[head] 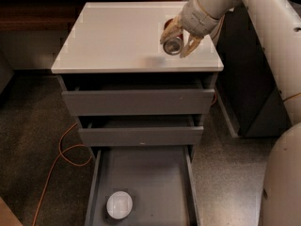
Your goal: Pick coke can from bottom drawer and place on counter
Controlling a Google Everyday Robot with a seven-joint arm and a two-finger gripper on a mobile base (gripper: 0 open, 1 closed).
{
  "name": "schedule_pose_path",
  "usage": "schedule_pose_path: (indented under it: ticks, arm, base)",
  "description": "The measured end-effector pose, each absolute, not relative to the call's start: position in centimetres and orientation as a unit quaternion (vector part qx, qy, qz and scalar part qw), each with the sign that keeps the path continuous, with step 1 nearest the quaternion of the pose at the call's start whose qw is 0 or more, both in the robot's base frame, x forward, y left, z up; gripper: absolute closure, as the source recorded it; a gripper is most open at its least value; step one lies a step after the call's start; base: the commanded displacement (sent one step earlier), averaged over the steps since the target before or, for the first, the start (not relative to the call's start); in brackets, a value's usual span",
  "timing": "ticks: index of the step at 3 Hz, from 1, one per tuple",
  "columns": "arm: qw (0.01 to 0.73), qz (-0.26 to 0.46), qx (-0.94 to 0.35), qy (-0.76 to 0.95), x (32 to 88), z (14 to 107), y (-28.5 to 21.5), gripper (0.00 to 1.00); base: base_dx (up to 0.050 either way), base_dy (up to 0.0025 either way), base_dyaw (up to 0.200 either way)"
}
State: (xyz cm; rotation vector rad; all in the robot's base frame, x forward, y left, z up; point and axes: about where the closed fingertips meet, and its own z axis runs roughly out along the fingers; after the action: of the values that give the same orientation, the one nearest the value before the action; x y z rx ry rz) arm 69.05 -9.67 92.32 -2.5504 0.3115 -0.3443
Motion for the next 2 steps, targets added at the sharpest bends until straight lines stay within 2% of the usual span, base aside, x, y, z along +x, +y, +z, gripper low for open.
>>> schedule_pose_path:
  ticks: [1,2]
  arm:
    - [0.271,-0.128,-0.947,0.116,69.05,92.32,-9.67,1.00]
    - [0.269,-0.124,-0.948,0.114,69.36,91.82,-9.53,1.00]
  base:
    - [0.050,-0.00004,0.001]
    - [0.000,0.00000,0.000]
